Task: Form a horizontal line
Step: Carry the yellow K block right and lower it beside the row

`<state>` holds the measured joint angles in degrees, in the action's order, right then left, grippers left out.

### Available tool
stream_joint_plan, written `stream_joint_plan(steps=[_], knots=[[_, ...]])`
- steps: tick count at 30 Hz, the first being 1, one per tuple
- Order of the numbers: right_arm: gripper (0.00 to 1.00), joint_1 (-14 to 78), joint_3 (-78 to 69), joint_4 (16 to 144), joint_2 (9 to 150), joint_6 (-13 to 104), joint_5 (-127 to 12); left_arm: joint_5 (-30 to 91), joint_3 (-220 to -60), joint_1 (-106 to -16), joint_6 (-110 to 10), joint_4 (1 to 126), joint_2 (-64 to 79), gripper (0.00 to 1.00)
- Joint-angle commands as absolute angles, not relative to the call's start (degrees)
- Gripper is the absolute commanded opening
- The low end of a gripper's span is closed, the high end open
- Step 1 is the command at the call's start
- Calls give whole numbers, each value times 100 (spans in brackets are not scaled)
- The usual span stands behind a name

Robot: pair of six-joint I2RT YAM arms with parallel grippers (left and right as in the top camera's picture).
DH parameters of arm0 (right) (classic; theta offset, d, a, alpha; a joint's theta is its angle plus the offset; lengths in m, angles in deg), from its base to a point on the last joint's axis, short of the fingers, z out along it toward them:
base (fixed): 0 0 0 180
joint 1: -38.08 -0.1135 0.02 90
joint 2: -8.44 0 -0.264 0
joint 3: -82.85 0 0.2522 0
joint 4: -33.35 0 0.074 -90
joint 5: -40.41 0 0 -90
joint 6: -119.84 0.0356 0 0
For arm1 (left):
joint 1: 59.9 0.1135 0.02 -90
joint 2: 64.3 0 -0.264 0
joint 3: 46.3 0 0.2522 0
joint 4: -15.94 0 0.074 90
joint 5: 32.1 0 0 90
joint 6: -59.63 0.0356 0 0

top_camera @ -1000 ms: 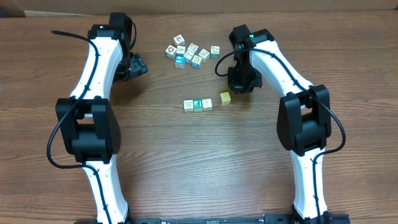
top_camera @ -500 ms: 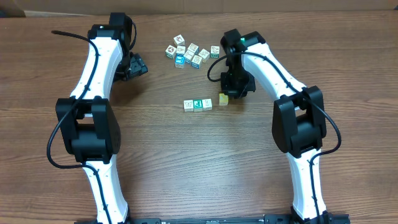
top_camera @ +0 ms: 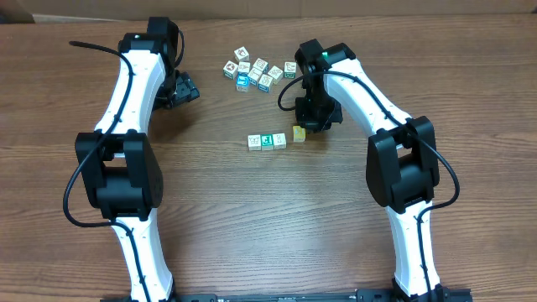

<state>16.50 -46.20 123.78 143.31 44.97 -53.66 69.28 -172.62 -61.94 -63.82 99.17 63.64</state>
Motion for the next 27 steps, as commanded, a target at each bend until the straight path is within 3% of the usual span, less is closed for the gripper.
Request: stream_joint_plan(steps=[1,27], knots=[[13,1617,-4637,12319,14110,4471,-5312,6989,-17380,-6212,-6358,9928,6244,100],[13,1492,-4637,12347,14110,4150,-5318,6989,-17380,-6216,-6356,9928,6244,100]])
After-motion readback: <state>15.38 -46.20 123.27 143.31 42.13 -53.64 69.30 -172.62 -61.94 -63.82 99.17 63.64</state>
